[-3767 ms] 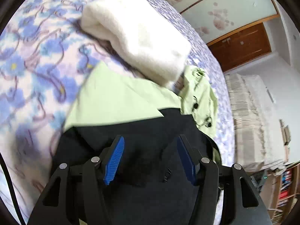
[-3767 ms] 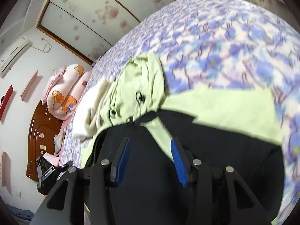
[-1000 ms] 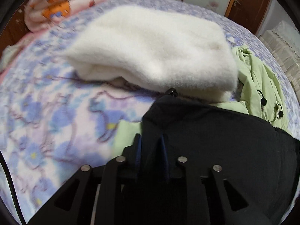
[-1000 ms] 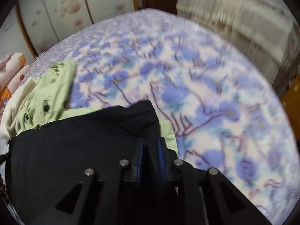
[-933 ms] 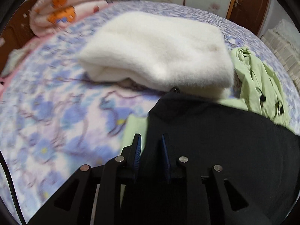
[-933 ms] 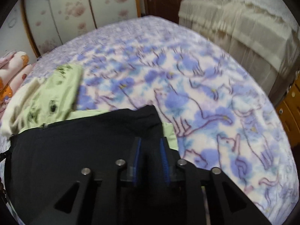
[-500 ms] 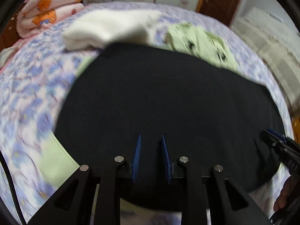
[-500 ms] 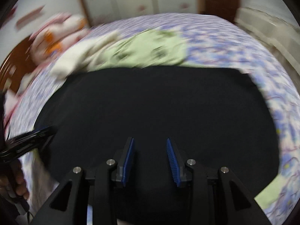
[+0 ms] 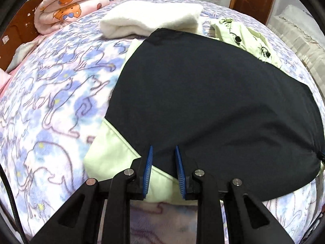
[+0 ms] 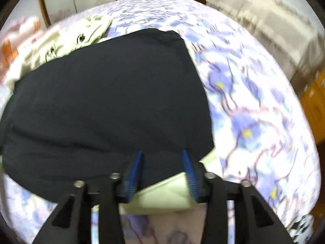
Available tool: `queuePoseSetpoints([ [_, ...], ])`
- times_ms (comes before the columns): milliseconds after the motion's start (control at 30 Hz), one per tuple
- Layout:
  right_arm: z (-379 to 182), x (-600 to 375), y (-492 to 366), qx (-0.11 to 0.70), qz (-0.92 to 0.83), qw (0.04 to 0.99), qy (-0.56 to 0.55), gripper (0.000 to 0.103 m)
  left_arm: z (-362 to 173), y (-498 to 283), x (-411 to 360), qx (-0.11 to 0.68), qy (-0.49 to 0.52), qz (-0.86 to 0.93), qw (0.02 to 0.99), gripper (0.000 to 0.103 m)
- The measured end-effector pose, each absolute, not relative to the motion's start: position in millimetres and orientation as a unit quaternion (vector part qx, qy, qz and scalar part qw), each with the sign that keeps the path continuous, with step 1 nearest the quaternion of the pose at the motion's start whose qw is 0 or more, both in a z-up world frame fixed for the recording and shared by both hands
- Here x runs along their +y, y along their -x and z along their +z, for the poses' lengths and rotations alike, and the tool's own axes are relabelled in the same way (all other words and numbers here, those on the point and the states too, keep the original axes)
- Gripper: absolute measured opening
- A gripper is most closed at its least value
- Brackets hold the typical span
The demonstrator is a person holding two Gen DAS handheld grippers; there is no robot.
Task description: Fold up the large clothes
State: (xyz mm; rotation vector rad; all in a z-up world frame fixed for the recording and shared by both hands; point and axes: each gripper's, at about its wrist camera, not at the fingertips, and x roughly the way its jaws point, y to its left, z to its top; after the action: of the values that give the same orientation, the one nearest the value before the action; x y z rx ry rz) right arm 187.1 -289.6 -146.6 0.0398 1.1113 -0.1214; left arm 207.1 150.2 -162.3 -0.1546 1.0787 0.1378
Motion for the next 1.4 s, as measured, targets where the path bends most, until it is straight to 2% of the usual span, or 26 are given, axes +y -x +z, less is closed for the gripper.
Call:
queuePoseSetpoints([
  [267, -152.1, -275.8, -182.1, 0.532, -0.097, 0.841, 0.008, 0.037, -163.3, -206.8, 145.8, 0.524, 0.063, 0.094, 0.844, 0.024],
  [367, -153.7, -277.2, -181.9, 0.535, -0.096, 0.839, -0.012, 0.037, -162.3, -207.9, 147.3, 0.528, 0.072, 0.095, 0.841, 0.029],
  [467, -154.2, -280.3, -180.2, 0.536, -0.099, 0.838, -0.023, 0.04, -162.9, -208.1, 146.6, 0.532, 0.078, 0.095, 0.838, 0.044],
  [500, -155.2, -280.9, -177.0, 0.536, -0.1, 0.838, -0.028, 0.042, -163.8, -208.7, 145.9, 0.535, 0.073, 0.103, 0.835, 0.064],
  [533, -155.3, -283.3, -175.7, 0.536, -0.1, 0.837, -0.036, 0.042, -164.7, -208.1, 145.9, 0.536, 0.07, 0.112, 0.834, 0.076],
  [700, -156.5, -294.0, -173.4, 0.545, -0.103, 0.829, -0.073, 0.044, -165.8, -204.3, 147.1, 0.538, 0.076, 0.113, 0.832, 0.077],
  [1000, -154.9, -290.6, -166.9, 0.555, -0.106, 0.823, -0.065, 0.045, -159.2, -196.5, 148.7, 0.551, 0.079, 0.099, 0.825, 0.077],
  [1400, -127.6, -262.0, -166.4, 0.606, -0.065, 0.792, -0.038, 0.045, -108.2, -194.4, 138.8, 0.576, 0.016, 0.055, 0.815, 0.079],
])
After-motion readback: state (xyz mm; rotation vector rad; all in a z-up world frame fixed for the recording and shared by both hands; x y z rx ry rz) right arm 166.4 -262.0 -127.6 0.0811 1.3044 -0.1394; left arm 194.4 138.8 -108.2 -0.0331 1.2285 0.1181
